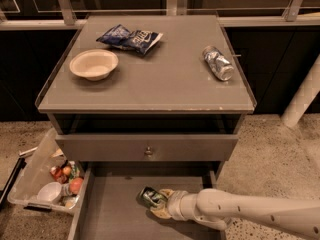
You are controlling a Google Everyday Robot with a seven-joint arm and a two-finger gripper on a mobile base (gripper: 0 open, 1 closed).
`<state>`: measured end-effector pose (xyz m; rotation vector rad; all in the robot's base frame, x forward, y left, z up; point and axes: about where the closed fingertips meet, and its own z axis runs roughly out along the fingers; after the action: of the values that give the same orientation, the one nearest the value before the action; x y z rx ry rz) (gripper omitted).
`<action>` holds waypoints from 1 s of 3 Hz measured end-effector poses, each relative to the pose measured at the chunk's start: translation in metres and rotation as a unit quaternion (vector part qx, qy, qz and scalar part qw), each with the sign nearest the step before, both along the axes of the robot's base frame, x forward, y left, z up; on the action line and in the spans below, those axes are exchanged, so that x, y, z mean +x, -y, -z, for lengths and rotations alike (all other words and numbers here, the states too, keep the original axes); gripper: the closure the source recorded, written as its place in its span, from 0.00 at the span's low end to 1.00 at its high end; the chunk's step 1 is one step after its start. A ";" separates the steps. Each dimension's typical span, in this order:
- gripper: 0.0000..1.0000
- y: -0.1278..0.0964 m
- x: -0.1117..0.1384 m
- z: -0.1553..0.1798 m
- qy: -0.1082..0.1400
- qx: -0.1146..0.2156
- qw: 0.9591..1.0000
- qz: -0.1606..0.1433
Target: Pick green can from middle drawer and place on counter
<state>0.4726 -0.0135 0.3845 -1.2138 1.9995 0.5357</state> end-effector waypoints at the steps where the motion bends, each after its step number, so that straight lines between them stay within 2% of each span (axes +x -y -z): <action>1: 1.00 0.011 -0.005 -0.044 0.025 0.002 0.999 -0.032; 2: 1.00 0.036 -0.002 -0.105 0.058 0.000 0.997 -0.060; 3: 1.00 0.060 -0.003 -0.172 0.085 -0.015 0.992 -0.095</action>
Offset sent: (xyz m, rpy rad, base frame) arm -0.0009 -0.0730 0.1879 -0.0050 -0.1982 0.1976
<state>0.4692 -0.0736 0.5567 -1.4297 1.7660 0.4786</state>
